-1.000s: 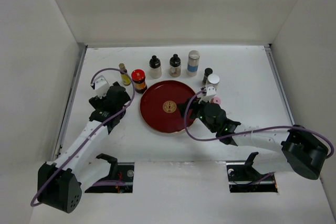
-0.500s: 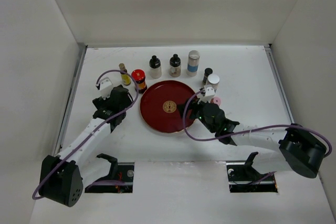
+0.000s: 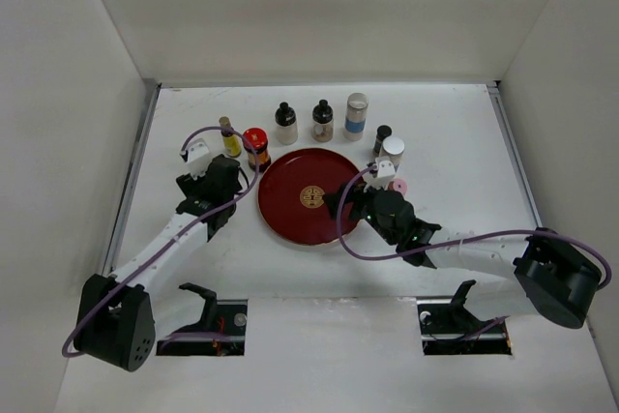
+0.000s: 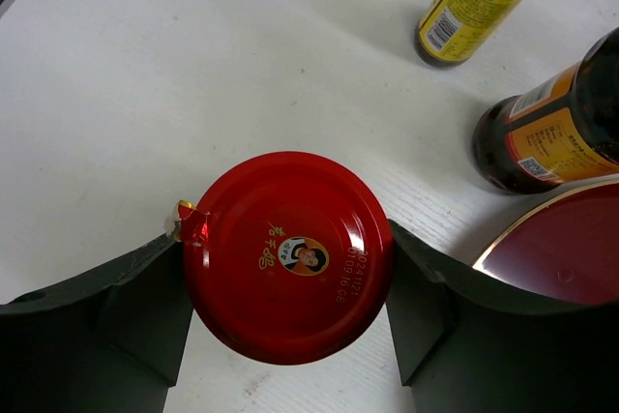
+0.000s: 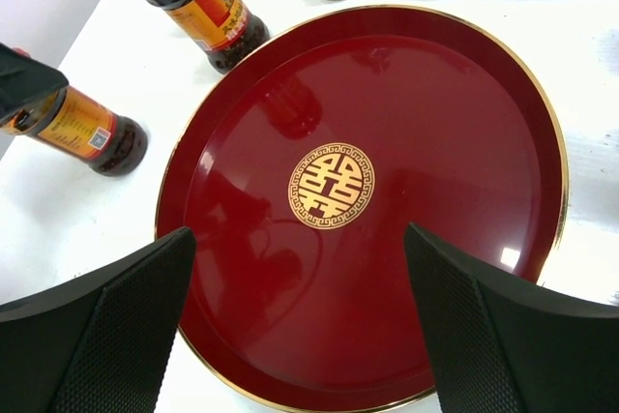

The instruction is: Organize the condiment bottles

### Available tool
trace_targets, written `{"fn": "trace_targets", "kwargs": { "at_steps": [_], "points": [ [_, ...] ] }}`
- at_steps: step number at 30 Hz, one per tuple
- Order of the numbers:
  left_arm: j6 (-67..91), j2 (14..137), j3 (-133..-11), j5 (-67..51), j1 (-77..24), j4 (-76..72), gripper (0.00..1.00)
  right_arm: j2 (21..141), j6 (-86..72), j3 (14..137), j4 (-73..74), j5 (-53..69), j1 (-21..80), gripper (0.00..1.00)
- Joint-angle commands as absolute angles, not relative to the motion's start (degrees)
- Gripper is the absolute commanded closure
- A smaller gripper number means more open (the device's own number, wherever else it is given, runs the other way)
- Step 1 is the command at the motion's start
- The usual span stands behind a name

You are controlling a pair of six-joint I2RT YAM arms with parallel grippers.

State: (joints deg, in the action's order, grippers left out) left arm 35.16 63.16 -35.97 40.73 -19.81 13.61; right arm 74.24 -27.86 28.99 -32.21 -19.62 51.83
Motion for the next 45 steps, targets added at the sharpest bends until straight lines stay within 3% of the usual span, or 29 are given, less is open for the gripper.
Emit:
{"fn": "trace_targets", "kwargs": {
  "at_steps": [1,4,14,17,18,20,23,29,36,39,41,45],
  "points": [
    [34.5,61.1,-35.4,41.9,-20.0,11.4,0.54,73.0,-27.5,29.7,-35.2,-18.8,52.2,0.07],
    [34.1,57.1,-37.8,42.0,-21.2,12.7,0.60,73.4,-27.9,29.7,-35.1,-18.7,51.9,0.06],
    [31.1,55.9,-51.4,44.7,-34.2,14.5,0.60,70.6,-28.2,27.8,-36.5,-21.6,51.2,0.05],
    [31.2,61.2,-52.9,42.2,-36.8,10.2,0.60,68.6,-28.9,26.8,-36.1,-23.3,50.3,0.22],
    [31.2,63.5,-53.3,40.8,-37.1,7.6,0.60,67.2,-29.2,26.0,-36.4,-23.7,50.0,0.40],
    [31.3,67.6,-54.4,38.0,-37.7,3.4,0.60,65.9,-30.1,25.1,-36.6,-24.9,49.1,0.61],
    [30.7,74.0,-56.9,35.3,-38.4,-1.7,0.60,64.6,-31.1,24.7,-35.6,-24.9,47.8,0.71],
    [28.0,87.8,-63.7,33.0,-38.5,-9.0,0.60,64.0,-31.1,24.4,-35.5,-24.5,47.2,0.67],
    [25.6,95.5,-67.8,33.3,-38.2,-11.6,0.59,64.6,-31.1,24.4,-36.1,-23.9,47.2,0.63],
    [24.7,97.3,-68.1,33.8,-37.8,-12.7,0.48,65.1,-31.3,24.5,-36.1,-23.8,47.2,0.57],
    [24.8,97.8,-67.9,33.8,-37.7,-13.0,0.34,65.0,-31.3,24.5,-36.2,-24.2,47.2,0.50],
    [24.3,96.2,-66.4,33.8,-38.1,-13.7,0.19,65.2,-31.5,24.3,-36.5,-23.9,46.9,0.34]
  ]
}}
